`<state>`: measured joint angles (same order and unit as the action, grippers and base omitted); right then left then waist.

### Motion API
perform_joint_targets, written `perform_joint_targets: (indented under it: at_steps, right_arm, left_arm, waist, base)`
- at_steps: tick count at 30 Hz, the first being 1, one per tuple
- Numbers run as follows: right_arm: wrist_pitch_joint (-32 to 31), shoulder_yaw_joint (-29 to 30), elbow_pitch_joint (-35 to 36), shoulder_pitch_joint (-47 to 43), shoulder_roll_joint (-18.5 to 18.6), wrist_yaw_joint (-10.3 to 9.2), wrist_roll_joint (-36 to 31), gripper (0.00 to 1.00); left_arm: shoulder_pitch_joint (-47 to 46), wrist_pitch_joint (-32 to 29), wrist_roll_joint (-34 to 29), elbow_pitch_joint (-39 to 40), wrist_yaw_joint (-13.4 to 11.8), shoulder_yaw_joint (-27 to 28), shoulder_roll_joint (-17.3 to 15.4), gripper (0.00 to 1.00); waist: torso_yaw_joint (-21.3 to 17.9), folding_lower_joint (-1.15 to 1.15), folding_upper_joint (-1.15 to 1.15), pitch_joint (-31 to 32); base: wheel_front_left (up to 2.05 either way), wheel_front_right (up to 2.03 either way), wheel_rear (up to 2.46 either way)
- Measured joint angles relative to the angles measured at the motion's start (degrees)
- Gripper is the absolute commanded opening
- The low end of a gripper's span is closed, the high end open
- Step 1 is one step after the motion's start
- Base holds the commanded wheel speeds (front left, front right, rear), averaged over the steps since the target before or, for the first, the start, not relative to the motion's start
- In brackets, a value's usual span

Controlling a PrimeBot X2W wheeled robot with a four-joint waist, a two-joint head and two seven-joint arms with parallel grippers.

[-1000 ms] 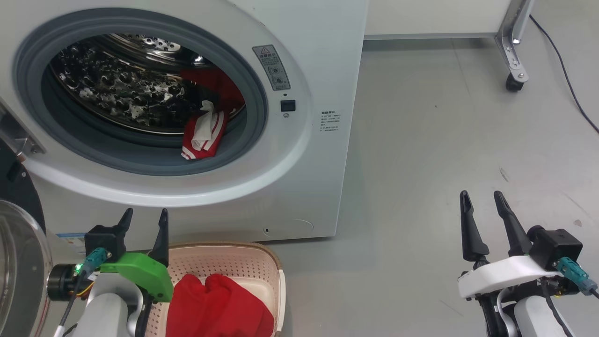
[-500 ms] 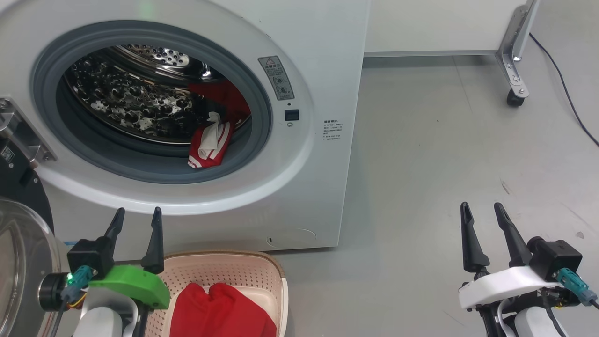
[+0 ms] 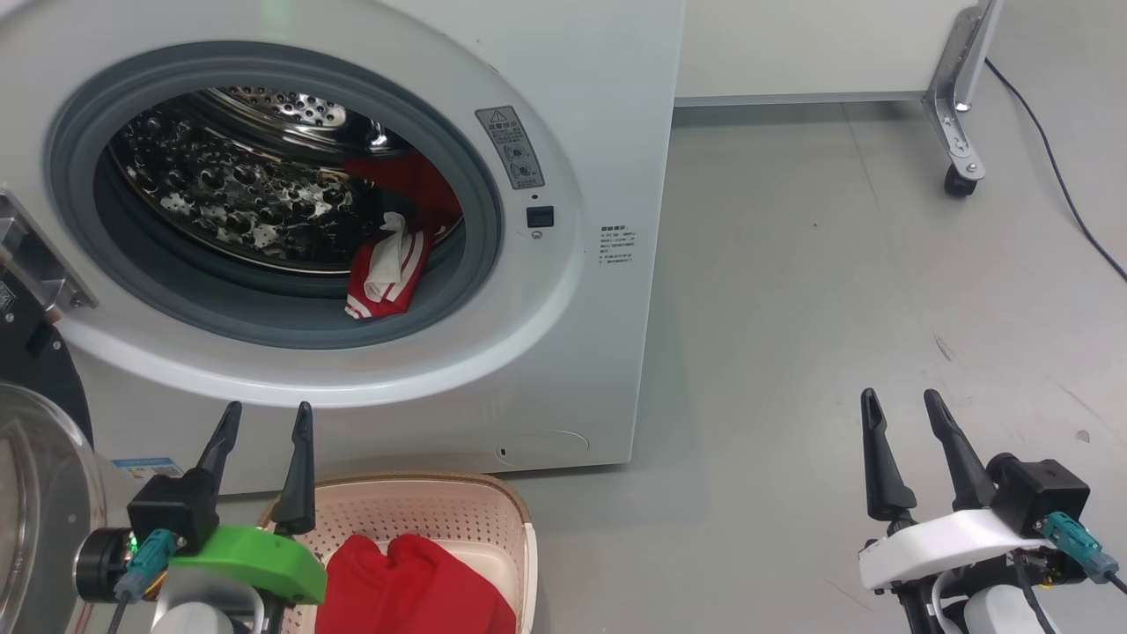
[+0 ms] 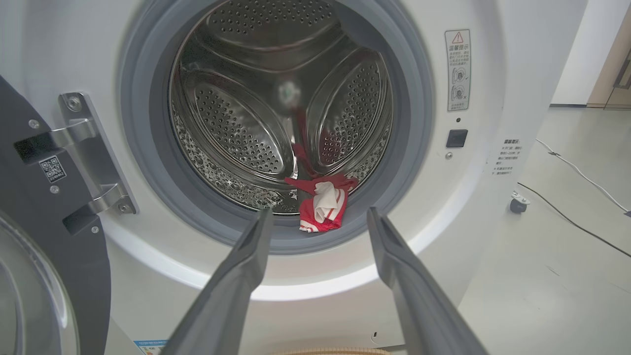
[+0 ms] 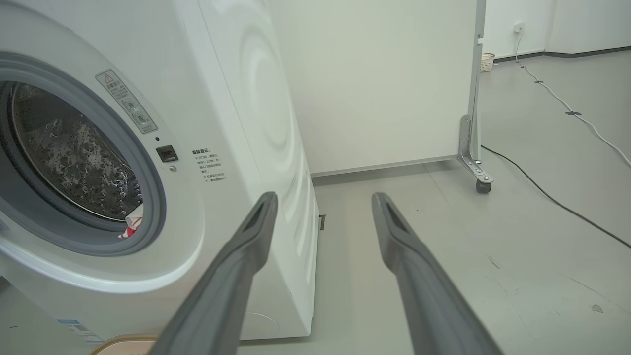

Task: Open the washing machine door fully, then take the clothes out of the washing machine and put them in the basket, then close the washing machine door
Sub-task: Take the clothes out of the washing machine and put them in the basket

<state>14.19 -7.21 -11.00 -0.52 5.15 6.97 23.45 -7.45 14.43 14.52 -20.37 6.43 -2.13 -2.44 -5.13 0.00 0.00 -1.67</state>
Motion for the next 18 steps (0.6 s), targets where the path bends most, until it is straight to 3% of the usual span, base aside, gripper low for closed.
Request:
perform_joint_targets:
  at_steps: [18]
  right_arm:
    - [0.0,-0.2,0.5,0.0,-0.1,0.00,0.0,1.00]
  left_arm:
    - [3.0,0.0,0.0,3.4,0.0,-0.8,0.0,1.00]
  waist:
    - [-0.5,0.00,0.00,-0.5]
  base:
    - [0.00,0.00,0.00]
